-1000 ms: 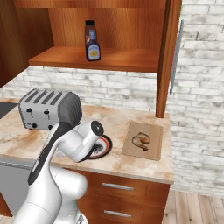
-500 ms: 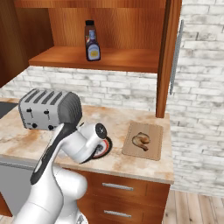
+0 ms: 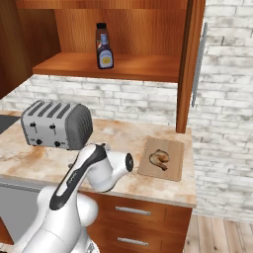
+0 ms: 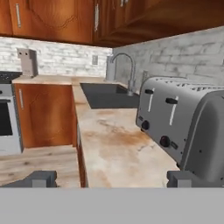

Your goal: Pick the chicken drumstick from the plate and place it on the cutting board. Then pick the condiment bottle from the cabinet and place it next to the cutting board.

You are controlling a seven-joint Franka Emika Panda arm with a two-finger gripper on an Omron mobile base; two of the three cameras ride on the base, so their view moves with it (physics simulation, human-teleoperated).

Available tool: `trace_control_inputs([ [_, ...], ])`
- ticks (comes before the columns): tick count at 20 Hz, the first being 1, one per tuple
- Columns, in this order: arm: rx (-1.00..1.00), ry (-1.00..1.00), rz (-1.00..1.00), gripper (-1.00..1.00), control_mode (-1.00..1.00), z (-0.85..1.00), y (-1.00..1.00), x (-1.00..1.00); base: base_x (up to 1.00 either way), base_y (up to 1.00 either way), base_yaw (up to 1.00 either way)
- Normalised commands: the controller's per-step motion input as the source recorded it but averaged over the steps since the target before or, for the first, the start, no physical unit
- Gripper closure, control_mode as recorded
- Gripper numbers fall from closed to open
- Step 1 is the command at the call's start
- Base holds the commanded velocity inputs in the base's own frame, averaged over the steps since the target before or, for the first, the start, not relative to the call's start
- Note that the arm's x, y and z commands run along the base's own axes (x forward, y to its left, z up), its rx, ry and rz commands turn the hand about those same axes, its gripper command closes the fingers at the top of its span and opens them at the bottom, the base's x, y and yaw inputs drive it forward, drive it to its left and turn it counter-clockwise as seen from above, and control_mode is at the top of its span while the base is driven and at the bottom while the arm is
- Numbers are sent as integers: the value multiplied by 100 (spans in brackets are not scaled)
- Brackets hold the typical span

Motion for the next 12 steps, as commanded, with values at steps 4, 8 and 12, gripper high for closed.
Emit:
trace_control_inputs([
  [4, 30, 0, -2, -100, -100, 16, 0, 0, 0, 0, 0],
  [8, 26, 0, -5, -100, -100, 28, 0, 0, 0, 0, 0],
  [12, 20, -2, -7, -100, -100, 37, 0, 0, 0, 0, 0],
])
